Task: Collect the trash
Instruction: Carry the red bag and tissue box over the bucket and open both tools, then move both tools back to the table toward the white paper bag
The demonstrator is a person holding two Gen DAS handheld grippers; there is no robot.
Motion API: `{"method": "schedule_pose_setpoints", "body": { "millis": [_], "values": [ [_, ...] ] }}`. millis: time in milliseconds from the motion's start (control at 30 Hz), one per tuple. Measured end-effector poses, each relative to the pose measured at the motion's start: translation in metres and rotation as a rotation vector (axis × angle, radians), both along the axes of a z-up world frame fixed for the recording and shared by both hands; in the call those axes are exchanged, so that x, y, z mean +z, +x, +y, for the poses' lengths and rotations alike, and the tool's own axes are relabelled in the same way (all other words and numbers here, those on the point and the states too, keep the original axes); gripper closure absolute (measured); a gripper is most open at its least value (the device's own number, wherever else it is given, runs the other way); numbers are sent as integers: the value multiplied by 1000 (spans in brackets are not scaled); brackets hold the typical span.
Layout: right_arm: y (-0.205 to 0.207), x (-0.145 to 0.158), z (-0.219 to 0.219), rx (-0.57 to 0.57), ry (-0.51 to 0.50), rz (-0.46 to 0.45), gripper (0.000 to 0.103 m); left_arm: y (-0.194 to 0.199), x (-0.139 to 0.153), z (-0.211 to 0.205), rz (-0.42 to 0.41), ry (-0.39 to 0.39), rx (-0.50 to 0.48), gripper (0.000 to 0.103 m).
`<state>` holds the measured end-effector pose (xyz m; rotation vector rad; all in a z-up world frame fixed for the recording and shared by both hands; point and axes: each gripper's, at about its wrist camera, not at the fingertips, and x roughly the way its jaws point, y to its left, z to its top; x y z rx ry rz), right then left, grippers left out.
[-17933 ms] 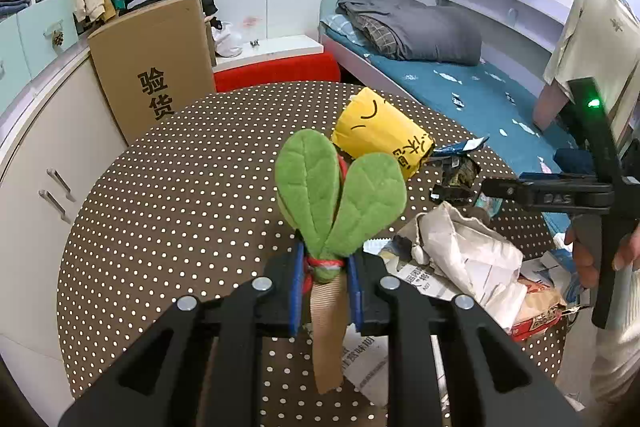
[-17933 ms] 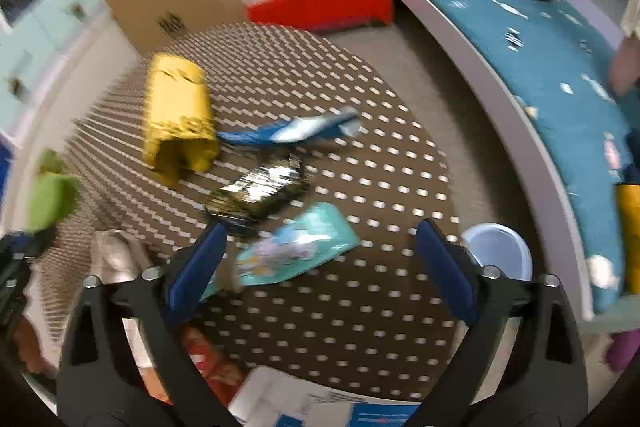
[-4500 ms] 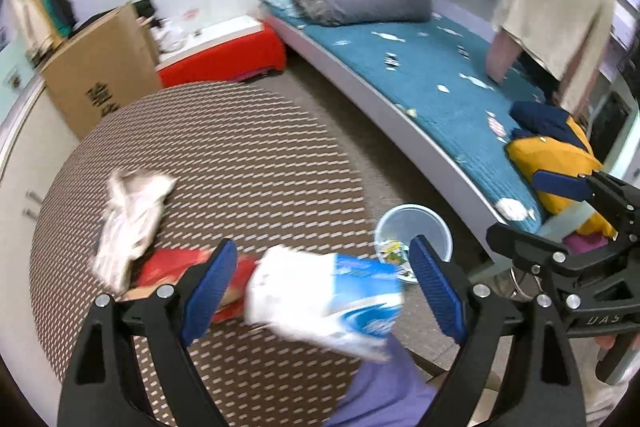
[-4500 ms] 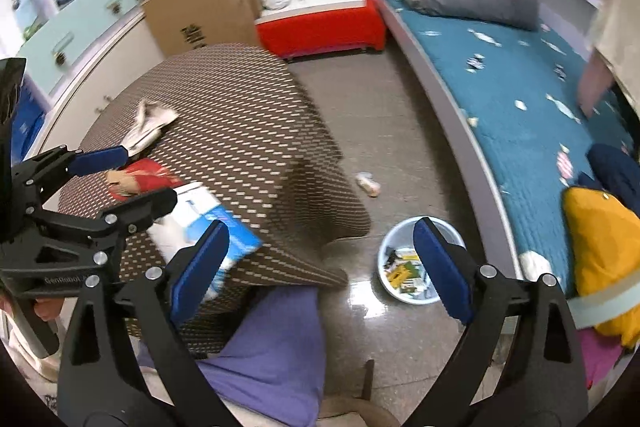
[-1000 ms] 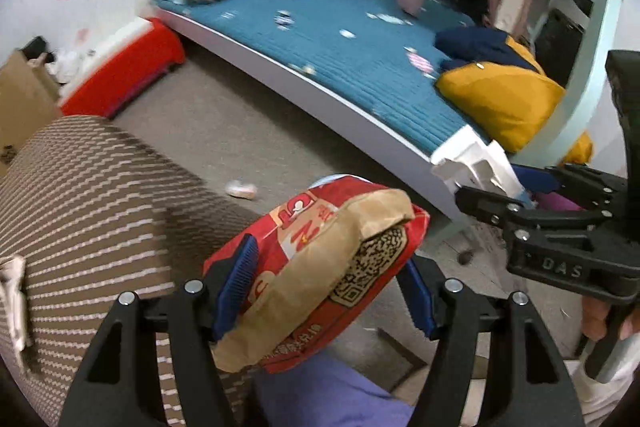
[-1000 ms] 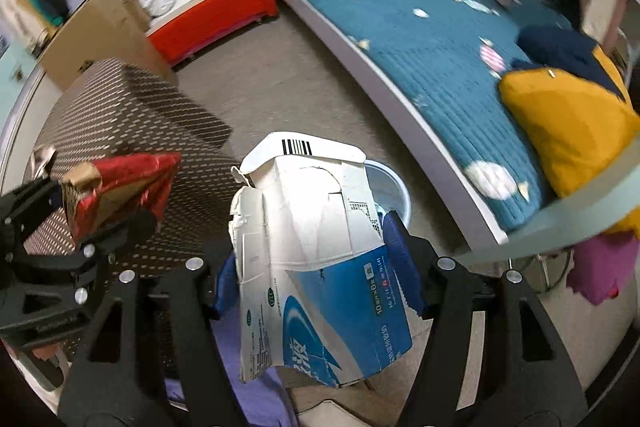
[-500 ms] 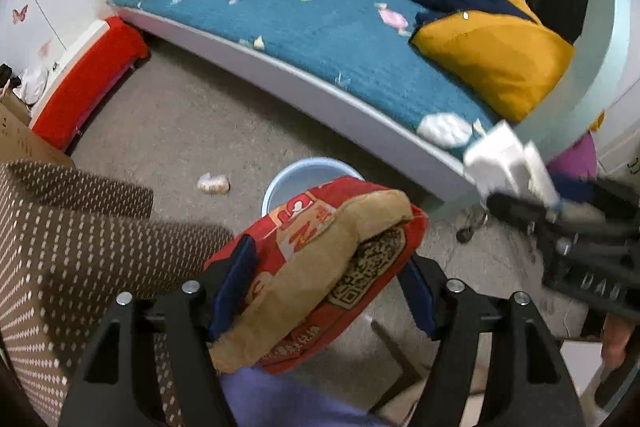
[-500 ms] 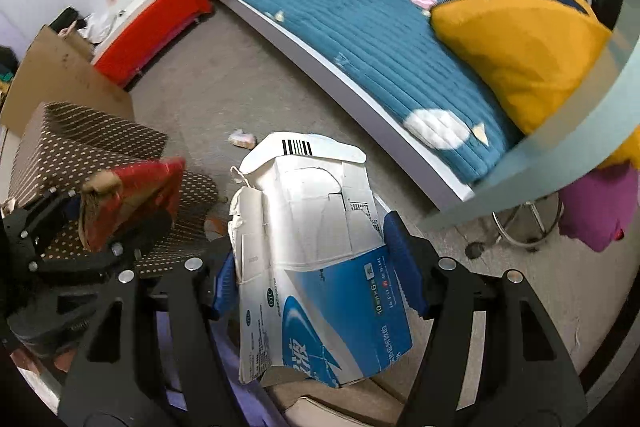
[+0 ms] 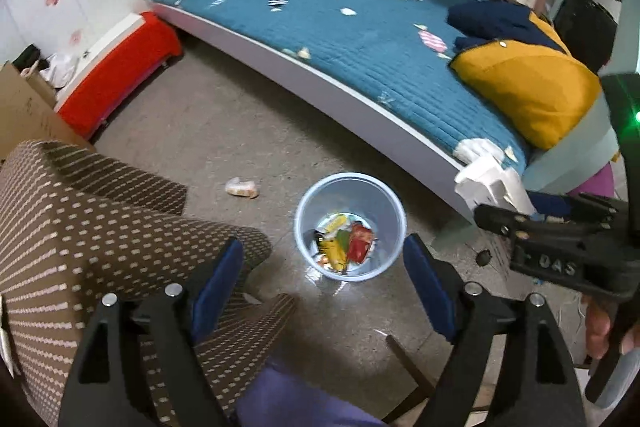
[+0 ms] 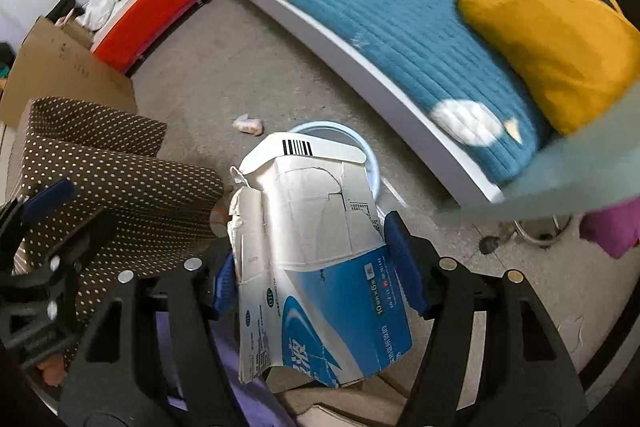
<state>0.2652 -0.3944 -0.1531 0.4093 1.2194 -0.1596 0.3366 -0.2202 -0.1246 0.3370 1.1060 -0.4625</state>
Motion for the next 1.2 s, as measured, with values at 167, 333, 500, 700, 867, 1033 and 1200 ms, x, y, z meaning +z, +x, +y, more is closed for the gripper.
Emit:
{"method": "schedule_pose_setpoints", "body": {
  "millis": [167, 333, 500, 700, 867, 1033, 1200],
  "values": [
    [27, 14, 7, -18, 3, -40, 27, 10, 12, 21, -20, -10, 62, 22],
    [32, 13, 16, 24, -20, -36, 21, 17, 15, 29, -16, -18, 86, 21],
    [23, 2, 18, 26, -24, -1, 21, 18, 10, 29, 1, -6, 83, 21],
    [8, 0, 19, 20, -35, 21, 21, 9, 14, 32, -8, -14, 74, 21],
    [-6, 5, 24, 16, -45, 26, 21, 3, 20, 38, -20, -20, 79, 21],
    [-18, 16, 30, 3, -57, 9, 21, -9, 31, 48, -35, -39, 73, 21],
    [-28, 36, 41, -4, -67, -28, 20, -20, 48, 63, -68, -66, 74, 21]
  ]
}}
